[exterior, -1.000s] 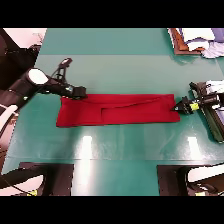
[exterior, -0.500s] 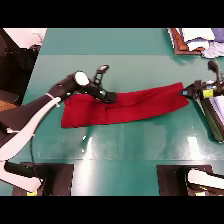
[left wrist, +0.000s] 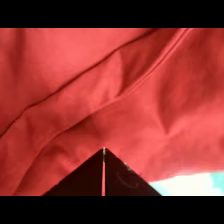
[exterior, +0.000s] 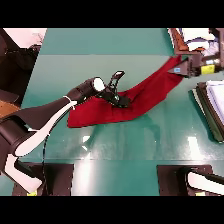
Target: Fold the shirts.
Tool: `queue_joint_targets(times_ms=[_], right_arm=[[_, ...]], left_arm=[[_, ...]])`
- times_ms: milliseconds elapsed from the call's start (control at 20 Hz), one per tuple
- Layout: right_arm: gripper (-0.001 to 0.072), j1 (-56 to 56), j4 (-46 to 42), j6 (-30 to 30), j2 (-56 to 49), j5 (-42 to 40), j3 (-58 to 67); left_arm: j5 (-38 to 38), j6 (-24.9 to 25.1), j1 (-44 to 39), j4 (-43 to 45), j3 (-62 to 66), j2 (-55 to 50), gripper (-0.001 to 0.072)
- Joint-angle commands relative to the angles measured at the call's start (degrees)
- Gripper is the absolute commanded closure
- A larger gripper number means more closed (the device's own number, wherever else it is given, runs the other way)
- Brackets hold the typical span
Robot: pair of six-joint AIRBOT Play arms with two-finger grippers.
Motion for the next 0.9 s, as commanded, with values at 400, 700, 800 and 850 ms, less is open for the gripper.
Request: queue_joint_targets(times_ms=[400, 700, 800, 850], right_arm=[[0.0695, 17.55, 0.35, 1.55, -9.35, 0.02, 15.85], [0.0695, 21.46, 0.44, 1.53, -12.02, -2.49, 16.87], [0.0694, 23.96, 0.48, 1.49, -13.35, -4.44, 16.87], [0.0694, 25.66, 0.57, 1.38, -14.19, -5.70, 16.87]], left_arm=[[-2.21, 0.09, -0.76, 1.46, 0.24, -1.90, 0.0681], [-11.30, 0.02, 9.57, 13.09, 0.17, 8.31, 0.0681], [-14.36, 0.22, 14.58, 17.29, 0.17, 13.18, 0.0681], [-15.34, 0.24, 17.07, 19.02, 0.17, 15.58, 0.0681]])
